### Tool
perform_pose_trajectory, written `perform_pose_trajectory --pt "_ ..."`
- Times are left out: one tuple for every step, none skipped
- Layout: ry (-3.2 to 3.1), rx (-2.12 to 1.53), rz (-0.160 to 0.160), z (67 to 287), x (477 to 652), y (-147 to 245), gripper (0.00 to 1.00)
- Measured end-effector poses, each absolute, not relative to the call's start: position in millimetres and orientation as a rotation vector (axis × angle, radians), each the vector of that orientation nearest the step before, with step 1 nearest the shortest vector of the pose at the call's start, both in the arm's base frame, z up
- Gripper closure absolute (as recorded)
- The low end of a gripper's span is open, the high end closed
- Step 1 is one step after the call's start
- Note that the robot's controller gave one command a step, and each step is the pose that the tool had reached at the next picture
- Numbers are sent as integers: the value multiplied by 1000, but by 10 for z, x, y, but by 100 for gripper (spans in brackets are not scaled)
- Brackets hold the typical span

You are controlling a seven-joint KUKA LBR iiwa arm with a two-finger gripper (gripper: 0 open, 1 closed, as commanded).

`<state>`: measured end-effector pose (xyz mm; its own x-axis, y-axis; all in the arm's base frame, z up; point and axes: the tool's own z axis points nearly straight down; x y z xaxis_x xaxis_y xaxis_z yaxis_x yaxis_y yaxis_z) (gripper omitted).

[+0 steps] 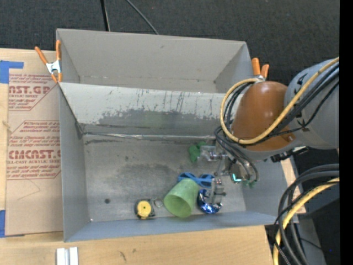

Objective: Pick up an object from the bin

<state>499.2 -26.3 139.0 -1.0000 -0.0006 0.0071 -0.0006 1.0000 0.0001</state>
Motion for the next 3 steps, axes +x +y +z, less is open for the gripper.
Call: perform_pose_trajectory --pt "-3135 87 -2 665 4962 -664 0" --pt "-3141 87 -1 673 4970 -653 0" --pt "-3141 87 -1 678 4975 -646 0"
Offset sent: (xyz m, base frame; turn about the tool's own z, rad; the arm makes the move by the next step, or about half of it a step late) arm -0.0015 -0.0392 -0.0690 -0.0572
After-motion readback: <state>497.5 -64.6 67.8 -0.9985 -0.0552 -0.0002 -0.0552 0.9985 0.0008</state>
